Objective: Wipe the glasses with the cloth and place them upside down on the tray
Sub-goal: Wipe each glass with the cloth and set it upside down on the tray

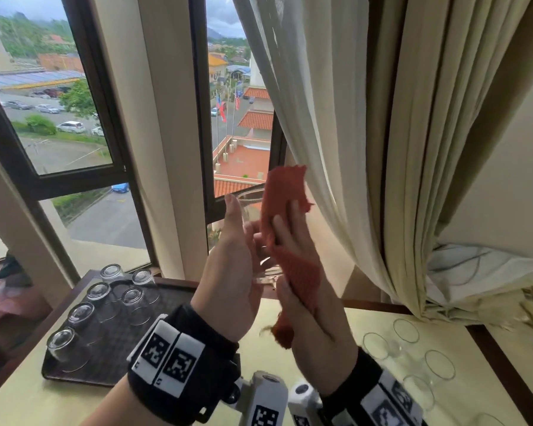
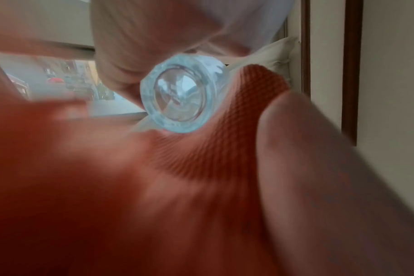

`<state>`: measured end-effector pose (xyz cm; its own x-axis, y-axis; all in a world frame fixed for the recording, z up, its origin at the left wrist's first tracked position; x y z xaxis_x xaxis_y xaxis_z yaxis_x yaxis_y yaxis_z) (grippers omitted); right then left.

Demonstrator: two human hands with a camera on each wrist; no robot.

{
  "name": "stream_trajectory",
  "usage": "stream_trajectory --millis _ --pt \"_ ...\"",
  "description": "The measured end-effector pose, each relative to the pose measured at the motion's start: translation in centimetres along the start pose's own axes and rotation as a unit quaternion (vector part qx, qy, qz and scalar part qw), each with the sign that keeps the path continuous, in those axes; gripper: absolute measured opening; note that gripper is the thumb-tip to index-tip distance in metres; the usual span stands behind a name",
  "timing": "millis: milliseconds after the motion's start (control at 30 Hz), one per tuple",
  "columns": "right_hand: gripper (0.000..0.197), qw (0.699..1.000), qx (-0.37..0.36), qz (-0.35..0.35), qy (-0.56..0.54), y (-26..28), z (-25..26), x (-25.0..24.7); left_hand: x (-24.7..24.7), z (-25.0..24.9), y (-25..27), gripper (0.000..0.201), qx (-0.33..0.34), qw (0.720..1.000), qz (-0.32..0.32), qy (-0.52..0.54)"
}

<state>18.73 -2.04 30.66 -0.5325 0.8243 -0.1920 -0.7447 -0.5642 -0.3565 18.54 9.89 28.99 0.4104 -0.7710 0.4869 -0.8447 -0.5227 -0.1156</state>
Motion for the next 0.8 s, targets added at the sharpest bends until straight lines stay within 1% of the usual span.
stream_trajectory --millis 67,100,167,200,233,300,333,400,433,467,533,600,667,733,800 --pt "0.057 0.998 -0.034 0.021 0.051 2.0 -0.6 1.1 -0.3 -0.6 -0.4 0.1 0.001 1.0 0.022 -0.006" --pt "0.058 0.997 -0.036 0.028 0.058 2.7 -1.3 1.4 -0.6 -0.7 -0.6 0.105 0.004 0.999 0.037 -0.017" --pt "0.057 0.999 -0.014 0.03 0.043 3.2 -2.5 1.6 -0.8 -1.2 -0.9 0.111 0.022 0.997 0.053 -0.055" --pt "0.056 0.999 0.002 0.026 0.03 3.0 -3.1 1.4 -0.9 -1.2 -0.9 0.11 0.031 0.996 0.058 -0.067" --pt "0.056 0.999 0.021 0.022 0.016 2.5 -3.6 1.3 -0.7 -1.2 -0.9 0.103 0.04 0.995 0.062 -0.072" --pt "0.058 0.998 0.059 0.013 -0.01 1.2 -3.9 0.7 -0.5 -1.2 -0.7 0.082 0.054 0.993 0.066 -0.075" --pt "0.058 0.997 0.078 0.002 -0.026 0.6 -3.8 0.1 -0.1 -1.2 -0.4 0.078 0.056 0.993 0.076 -0.074" --pt "0.055 0.991 0.116 -0.02 -0.068 -0.8 -3.5 -1.1 0.6 -0.8 0.0 0.083 0.05 0.992 0.092 -0.069" --pt "0.052 0.989 0.121 -0.025 -0.083 -1.4 -3.1 -1.6 0.7 -0.6 0.2 0.082 0.047 0.993 0.086 -0.061" --pt "0.051 0.99 0.112 -0.031 -0.082 -1.8 -2.4 -1.9 0.9 -0.5 0.4 0.077 0.046 0.994 0.078 -0.054" --pt "0.052 0.996 0.057 -0.043 -0.048 -2.0 -0.7 -2.2 1.0 0.0 0.5 0.073 0.039 0.996 0.06 -0.05" --pt "0.054 1.0 -0.009 -0.029 -0.004 -1.1 0.4 -1.5 0.9 0.0 0.4 0.065 0.04 0.997 0.045 -0.041" --pt "0.057 0.998 -0.044 0.0 0.046 0.6 0.1 -0.1 0.4 -0.1 0.2 0.063 0.031 0.999 0.035 -0.017" --pt "0.058 0.997 -0.045 0.021 0.06 2.5 -1.4 0.9 -0.3 -0.2 -0.1 0.066 0.015 0.999 0.032 -0.008" --pt "0.057 0.999 -0.006 0.019 0.036 3.4 -3.1 1.0 -1.1 -0.1 -0.5 0.069 0.009 0.999 0.031 -0.031"
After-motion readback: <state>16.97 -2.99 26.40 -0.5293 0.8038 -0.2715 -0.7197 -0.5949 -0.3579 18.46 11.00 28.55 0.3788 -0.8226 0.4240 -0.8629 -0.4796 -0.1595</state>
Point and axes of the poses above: each hand's wrist, its own y-axis away from the middle knuckle, its own x-axis out of the palm, z = x × y, the point moved 8 cm from there along -y, towards the middle knuckle, and after that the axes turned 14 degrees about x, right-handed, at the moved point
